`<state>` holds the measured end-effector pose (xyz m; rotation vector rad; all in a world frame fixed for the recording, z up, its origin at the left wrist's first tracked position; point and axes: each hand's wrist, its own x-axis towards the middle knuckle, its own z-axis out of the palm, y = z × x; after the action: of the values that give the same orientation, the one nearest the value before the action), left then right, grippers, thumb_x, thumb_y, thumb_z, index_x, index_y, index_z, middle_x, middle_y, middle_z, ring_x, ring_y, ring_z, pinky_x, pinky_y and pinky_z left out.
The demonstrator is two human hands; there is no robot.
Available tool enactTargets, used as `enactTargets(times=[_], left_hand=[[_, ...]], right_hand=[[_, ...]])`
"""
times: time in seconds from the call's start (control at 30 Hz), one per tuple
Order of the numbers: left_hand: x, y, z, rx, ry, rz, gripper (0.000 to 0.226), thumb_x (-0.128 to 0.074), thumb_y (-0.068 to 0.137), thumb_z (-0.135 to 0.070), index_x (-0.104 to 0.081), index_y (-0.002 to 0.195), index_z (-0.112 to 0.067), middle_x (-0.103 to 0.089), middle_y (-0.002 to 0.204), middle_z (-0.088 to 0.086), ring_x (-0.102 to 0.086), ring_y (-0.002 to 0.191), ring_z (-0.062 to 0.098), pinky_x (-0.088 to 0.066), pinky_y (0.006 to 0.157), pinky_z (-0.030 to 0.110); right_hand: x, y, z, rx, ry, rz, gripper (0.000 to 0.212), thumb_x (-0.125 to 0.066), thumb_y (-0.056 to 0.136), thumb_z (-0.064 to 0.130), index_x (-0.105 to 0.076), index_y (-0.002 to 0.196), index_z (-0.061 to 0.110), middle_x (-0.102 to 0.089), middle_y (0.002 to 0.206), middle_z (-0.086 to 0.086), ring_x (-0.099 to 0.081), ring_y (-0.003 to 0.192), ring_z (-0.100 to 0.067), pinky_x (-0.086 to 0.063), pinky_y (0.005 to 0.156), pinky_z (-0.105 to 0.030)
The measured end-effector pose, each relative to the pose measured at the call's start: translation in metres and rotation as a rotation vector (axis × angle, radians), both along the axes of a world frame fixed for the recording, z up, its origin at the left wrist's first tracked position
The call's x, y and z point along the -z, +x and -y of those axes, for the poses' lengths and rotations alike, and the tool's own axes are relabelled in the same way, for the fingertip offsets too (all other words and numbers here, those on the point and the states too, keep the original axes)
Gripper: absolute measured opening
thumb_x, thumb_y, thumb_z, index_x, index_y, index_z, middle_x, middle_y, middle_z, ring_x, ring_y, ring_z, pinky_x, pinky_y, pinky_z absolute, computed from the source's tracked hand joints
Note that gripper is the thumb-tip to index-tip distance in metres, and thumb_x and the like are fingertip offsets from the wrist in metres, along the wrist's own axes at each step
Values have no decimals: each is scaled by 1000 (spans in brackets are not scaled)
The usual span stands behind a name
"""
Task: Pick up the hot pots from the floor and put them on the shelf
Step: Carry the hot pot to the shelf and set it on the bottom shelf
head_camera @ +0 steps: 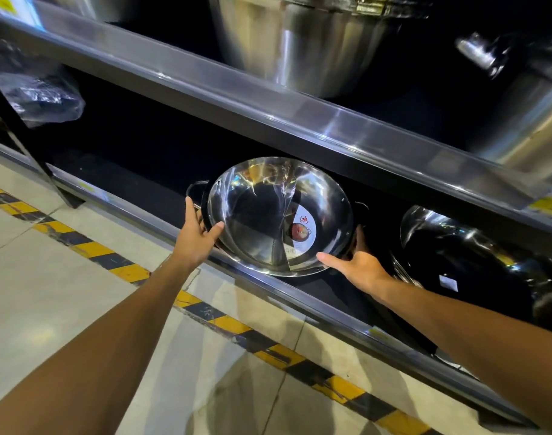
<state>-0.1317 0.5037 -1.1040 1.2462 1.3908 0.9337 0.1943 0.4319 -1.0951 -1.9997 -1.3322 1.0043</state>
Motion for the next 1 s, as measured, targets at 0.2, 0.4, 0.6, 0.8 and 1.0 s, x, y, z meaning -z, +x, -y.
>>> enactTargets(times=[0.2,0.4,0.6,0.8,1.0], left_hand=[[12,0,48,13,298,-466,61,-50,99,-37,-26,152,-20,-22,158,9,-19,147,24,-23,115,36],[29,-6,78,320,520,-788,65,-30,99,-51,-15,157,-27,0,167,-4,15,152,13,-5,121,39],[34,2,39,359,364,-1026,67,-12,97,-60,19,152,-39,25,163,-8,25,149,18,11,121,44],[26,16,36,372,515,-1047,63,-20,102,-44,1,158,-25,10,167,3,17,152,24,5,123,48],[31,0,60,506,589,-1082,64,-23,101,-49,4,157,-32,13,166,-1,17,152,21,2,124,46]], right_hand=[[9,-19,38,-90,239,227,53,-56,90,58,-43,134,32,-48,132,2,-43,125,-11,-42,97,-25],[23,-18,59,-473,291,687,76,-34,99,59,2,157,26,2,165,4,14,146,-5,8,117,-27],[13,-18,44,-476,218,788,77,-28,97,64,0,158,25,-4,165,-1,-10,148,-22,-14,118,-39],[8,-22,41,-523,190,851,76,-25,97,66,6,157,32,-1,166,-1,-9,149,-29,-16,117,-45],[14,-31,47,-658,222,827,75,-28,96,65,7,156,37,12,166,3,8,151,-32,-5,121,-54]])
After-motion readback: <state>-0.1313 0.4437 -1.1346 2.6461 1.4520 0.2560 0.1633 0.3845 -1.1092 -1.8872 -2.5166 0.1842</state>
